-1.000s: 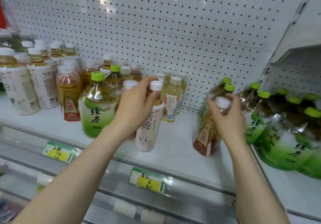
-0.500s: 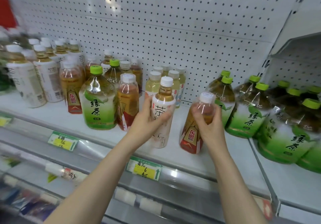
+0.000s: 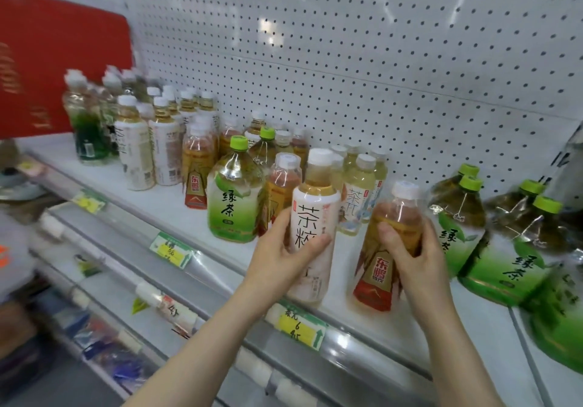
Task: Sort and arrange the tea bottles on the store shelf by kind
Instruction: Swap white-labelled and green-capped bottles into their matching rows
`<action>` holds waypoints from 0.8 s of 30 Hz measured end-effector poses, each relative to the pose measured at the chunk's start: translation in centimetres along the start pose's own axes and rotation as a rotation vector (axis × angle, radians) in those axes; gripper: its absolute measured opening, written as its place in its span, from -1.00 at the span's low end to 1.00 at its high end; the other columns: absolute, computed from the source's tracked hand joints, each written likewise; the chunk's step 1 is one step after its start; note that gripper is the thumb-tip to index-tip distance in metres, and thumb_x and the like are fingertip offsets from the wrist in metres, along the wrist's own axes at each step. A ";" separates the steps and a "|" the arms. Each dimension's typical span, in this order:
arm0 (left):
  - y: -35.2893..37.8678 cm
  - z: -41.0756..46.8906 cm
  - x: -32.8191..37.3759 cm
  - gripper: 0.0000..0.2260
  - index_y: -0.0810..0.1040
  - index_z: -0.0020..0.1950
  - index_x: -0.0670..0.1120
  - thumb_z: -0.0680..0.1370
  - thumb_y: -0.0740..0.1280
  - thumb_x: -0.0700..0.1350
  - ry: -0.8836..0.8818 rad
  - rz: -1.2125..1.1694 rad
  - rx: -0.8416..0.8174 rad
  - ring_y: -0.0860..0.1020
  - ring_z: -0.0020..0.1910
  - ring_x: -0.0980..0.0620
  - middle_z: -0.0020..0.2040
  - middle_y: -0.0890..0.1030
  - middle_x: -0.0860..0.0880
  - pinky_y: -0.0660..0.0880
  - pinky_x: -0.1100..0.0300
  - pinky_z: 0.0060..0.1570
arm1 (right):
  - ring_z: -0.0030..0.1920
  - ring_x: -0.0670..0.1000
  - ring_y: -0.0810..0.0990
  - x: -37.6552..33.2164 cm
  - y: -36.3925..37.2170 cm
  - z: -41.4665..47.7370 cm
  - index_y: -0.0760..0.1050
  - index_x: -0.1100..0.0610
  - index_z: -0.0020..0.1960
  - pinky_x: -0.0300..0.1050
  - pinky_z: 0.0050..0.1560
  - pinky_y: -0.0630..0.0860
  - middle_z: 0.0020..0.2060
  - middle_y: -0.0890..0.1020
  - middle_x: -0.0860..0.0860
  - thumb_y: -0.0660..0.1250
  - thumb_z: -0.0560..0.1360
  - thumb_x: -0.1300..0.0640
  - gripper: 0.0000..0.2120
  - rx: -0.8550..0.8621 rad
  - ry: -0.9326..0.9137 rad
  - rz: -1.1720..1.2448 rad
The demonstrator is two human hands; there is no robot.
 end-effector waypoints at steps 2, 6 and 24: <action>-2.0 -0.4 0.3 -0.54 0.52 0.19 0.08 0.36 0.49 0.18 0.010 -0.033 0.036 0.63 0.02 0.20 0.05 0.67 0.15 0.59 0.23 -0.05 | 0.02 -0.12 0.67 -1.2 1.3 -0.3 0.48 -0.40 0.02 0.03 0.03 0.63 -0.01 0.67 -0.20 0.47 0.30 -0.34 -0.67 -0.005 -0.016 0.020; -7.2 -1.0 -0.2 -0.60 0.55 0.18 0.05 0.38 0.46 0.10 -0.005 -0.097 0.110 0.65 0.04 0.12 0.06 0.69 0.11 0.59 0.21 -0.05 | 0.01 -0.04 0.69 -3.5 5.8 -1.0 0.53 -0.32 0.04 0.14 0.03 0.65 0.01 0.68 -0.11 0.45 0.20 -0.41 -0.55 -0.011 -0.040 0.019; -37.1 2.6 -5.8 -0.49 0.53 0.16 0.07 0.28 0.41 0.24 -0.093 -0.045 0.071 0.64 0.04 0.13 0.07 0.68 0.11 0.56 0.18 -0.03 | 0.05 -0.11 0.53 -9.2 34.6 -0.5 0.42 -0.04 0.20 -0.06 0.07 0.56 0.06 0.51 -0.16 0.42 0.34 -0.29 -0.45 0.118 -0.186 -0.458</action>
Point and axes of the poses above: each hand's wrist, its own z-axis towards the middle knuckle, its own y-axis out of the palm, x = y × z, the point moved 2 cm from there along z, towards the middle knuckle
